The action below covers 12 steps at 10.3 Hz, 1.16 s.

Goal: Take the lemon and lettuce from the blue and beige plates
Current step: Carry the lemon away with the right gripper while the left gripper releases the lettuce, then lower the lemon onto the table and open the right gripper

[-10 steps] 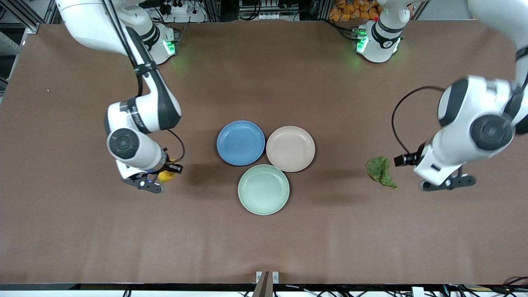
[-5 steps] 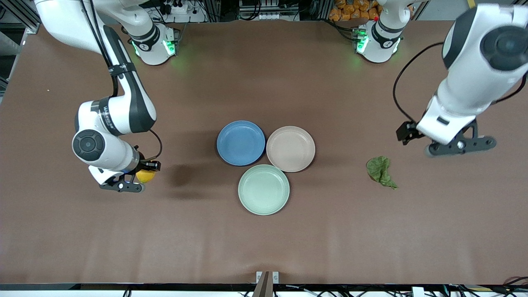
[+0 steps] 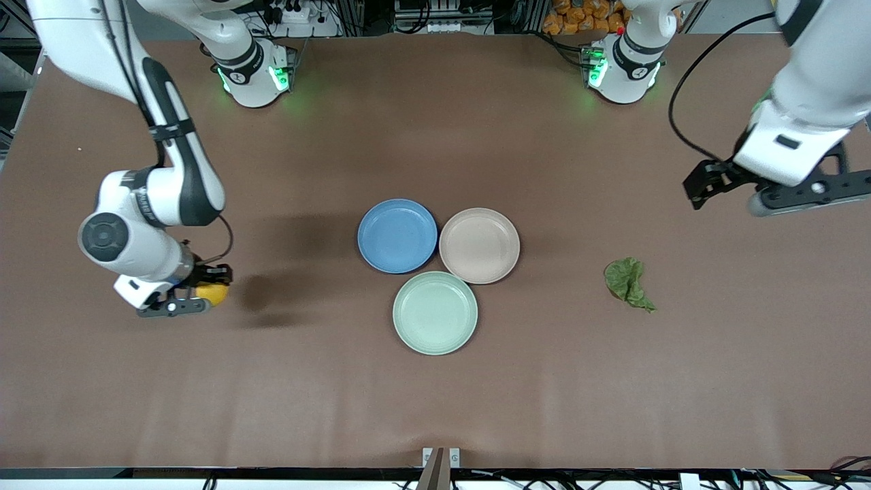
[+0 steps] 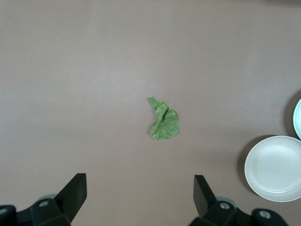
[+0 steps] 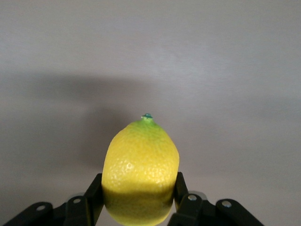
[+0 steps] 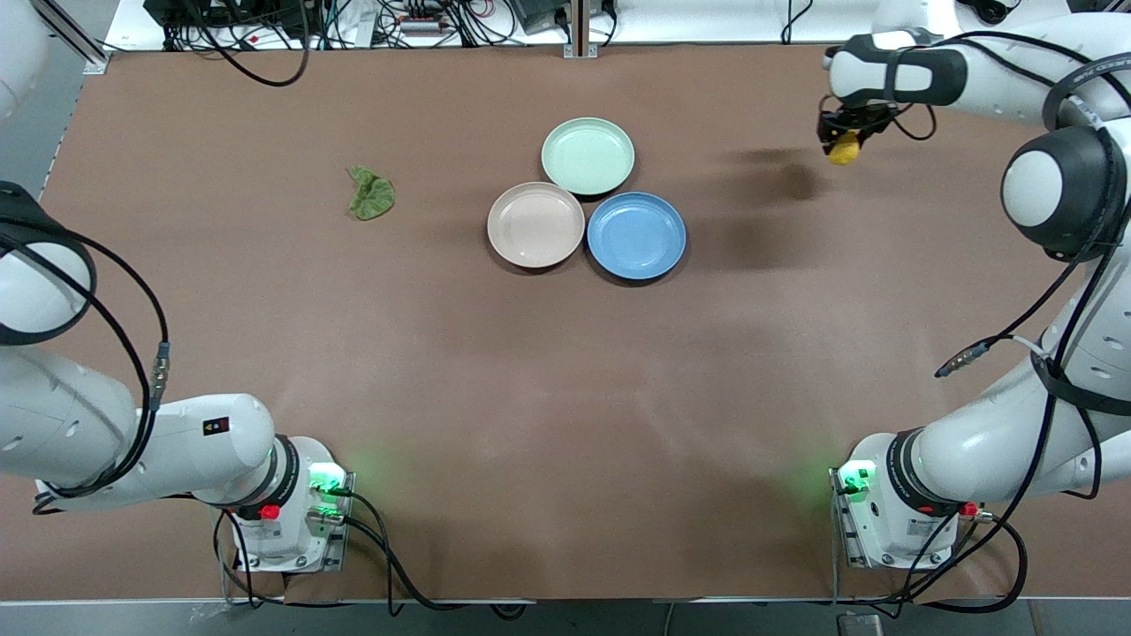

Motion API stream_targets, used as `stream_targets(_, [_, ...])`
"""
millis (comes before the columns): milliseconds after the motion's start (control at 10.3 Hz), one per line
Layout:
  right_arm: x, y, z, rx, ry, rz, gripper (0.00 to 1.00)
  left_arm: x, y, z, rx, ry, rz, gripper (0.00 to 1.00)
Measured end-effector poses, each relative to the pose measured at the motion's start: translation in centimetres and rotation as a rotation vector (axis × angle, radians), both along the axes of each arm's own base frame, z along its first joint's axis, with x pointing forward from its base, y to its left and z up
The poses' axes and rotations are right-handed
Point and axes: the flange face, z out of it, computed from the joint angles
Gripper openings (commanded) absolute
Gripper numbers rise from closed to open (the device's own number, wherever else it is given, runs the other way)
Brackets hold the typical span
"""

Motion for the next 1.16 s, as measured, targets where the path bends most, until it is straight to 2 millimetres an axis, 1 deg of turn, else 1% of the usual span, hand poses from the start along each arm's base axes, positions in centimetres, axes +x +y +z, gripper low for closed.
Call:
stream_targets(97, [0.0, -2.3, -0.2, 0.003, -0.01, 0.026, 0.0, 0.1, 1.0, 0.2, -0.006, 0.004, -0.016, 1.0])
stream_targets(194, [-0.1, -3.9, -0.8, 0.003, -0.022, 0.039, 0.0, 0.2, 1.8, 0.2, -0.014, 0.008, -0.023, 1.0])
stream_targets(290, [-0.2, -4.9, -1.8, 0.002, -0.029, 0.042, 0.0, 0.2, 2.5, 0.4, -0.035, 0.01, -0.022, 1.0])
stream_targets(387, [-0.4, -5.2, -3.4, 0.0, -0.031, 0.044, 0.0, 0.2, 2.8, 0.6, -0.051, 0.009, -0.018, 1.0])
stream_targets(484, [-0.6, -4.9, -5.1, 0.003, -0.024, 0.048, 0.02, 0.1, 2.9, 0.8, -0.058, 0.008, -0.014, 1.0])
stream_targets(581, [-0.7, -4.7, -6.5, 0.012, -0.014, 0.04, 0.41, -0.1, 2.9, 0.9, -0.058, 0.012, -0.014, 1.0])
stream_targets(677, [-0.8, -4.5, -7.3, 0.029, -0.006, 0.023, 0.72, -0.2, 2.9, 0.9, -0.058, 0.016, -0.015, 1.0])
stream_targets(774, [-0.9, -4.3, -7.6, 0.045, -0.004, 0.007, 0.9, -0.2, 2.8, 0.9, -0.058, 0.016, -0.015, 1.0])
stream_targets(871, [-0.9, -4.2, -7.6, 0.052, -0.004, 0.001, 1.0, -0.2, 2.8, 0.9, -0.058, 0.016, -0.015, 1.0])
stream_targets(1161, [-0.9, -4.2, -7.5, 0.058, 0.005, -0.007, 1.0, -0.4, 2.5, 0.8, -0.056, 0.03, -0.019, 1.0])
